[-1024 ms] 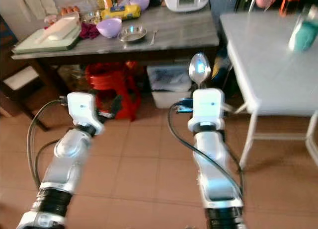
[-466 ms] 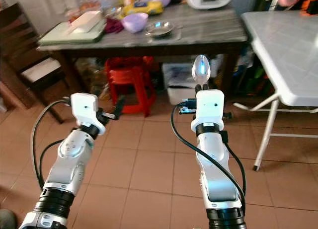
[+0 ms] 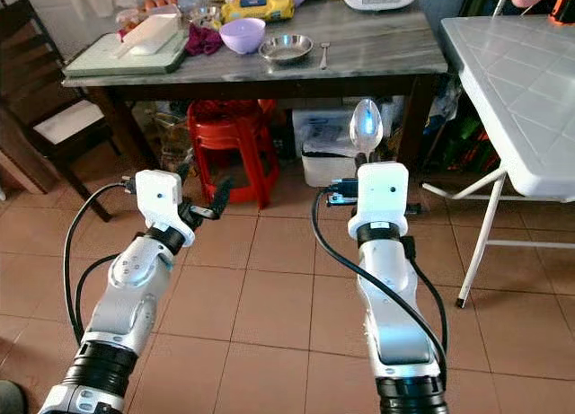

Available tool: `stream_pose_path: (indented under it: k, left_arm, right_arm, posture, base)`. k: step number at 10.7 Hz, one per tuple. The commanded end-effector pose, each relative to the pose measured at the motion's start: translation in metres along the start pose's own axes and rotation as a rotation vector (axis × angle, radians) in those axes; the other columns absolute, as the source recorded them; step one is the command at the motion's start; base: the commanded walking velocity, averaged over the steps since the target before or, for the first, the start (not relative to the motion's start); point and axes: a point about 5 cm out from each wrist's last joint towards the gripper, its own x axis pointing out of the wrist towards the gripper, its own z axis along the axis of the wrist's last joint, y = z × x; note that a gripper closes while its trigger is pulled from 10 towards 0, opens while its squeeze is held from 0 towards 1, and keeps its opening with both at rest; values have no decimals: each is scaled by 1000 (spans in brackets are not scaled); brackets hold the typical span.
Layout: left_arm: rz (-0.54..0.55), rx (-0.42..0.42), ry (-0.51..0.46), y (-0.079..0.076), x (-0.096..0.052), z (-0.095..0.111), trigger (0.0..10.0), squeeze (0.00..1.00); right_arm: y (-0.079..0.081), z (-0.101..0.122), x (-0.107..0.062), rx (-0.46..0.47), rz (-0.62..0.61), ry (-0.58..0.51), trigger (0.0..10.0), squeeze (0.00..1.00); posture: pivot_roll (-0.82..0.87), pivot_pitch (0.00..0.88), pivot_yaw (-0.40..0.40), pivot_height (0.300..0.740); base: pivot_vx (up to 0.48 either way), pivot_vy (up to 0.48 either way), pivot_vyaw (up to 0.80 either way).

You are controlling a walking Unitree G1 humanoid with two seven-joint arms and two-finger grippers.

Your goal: Setting the table

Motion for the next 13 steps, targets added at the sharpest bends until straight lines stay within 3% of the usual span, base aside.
stream_pose_path:
  k: [1, 13]
  left_arm:
    - [9, 2, -1, 5, -2, 1, 10000, 0]
    - [-21, -8, -1, 0, 0, 1, 10000, 0]
  right_arm:
    - [1, 4, 1, 13, 4, -19, 10000, 0]
    - [-1, -1, 0, 3, -6, -6, 10000, 0]
  posture:
    - [-194, 76, 116, 740]
    - [-198, 71, 120, 740]
  base:
    - [386, 0, 0]
    - [393, 0, 0]
